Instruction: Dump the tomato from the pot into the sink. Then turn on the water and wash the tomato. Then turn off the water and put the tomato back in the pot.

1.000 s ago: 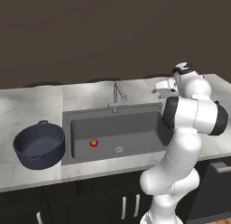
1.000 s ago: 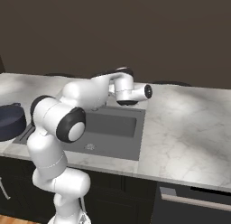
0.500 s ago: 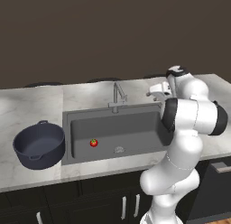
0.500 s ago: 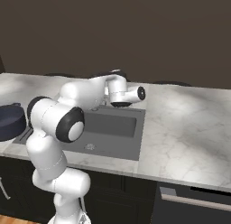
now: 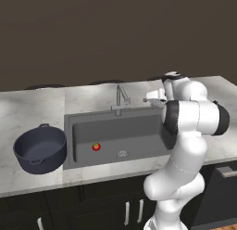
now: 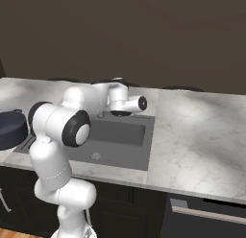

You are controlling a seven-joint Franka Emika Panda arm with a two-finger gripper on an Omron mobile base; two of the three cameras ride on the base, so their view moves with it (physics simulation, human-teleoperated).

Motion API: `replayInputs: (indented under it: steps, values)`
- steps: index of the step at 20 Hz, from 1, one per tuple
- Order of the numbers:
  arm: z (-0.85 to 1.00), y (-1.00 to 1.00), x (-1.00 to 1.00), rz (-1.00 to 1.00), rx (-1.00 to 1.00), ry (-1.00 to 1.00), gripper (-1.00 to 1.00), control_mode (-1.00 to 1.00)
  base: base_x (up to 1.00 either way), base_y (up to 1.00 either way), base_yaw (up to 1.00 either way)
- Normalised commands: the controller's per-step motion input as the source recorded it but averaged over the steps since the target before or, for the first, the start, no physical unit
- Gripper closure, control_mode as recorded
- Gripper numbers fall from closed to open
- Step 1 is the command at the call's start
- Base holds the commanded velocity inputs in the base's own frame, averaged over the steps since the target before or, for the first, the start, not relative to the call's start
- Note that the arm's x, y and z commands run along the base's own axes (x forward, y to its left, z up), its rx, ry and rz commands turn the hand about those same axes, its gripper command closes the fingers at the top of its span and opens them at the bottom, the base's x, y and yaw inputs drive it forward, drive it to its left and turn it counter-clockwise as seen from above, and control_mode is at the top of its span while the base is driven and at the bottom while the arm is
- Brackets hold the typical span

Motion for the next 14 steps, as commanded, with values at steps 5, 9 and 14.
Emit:
replayInputs:
  steps: [5,9,14]
  values:
    - [-0.1,0.1,0.2,0.0,-0.01,-0.07,-1.0,-1.0,0.0,0.0,0.0]
    - [-0.02,0.01,0.16,0.0,-0.03,-0.09,-1.0,-1.0,0.0,0.0,0.0]
    - [-0.02,0.03,0.2,0.0,-0.04,-0.06,-1.0,-1.0,0.0,0.0,0.0]
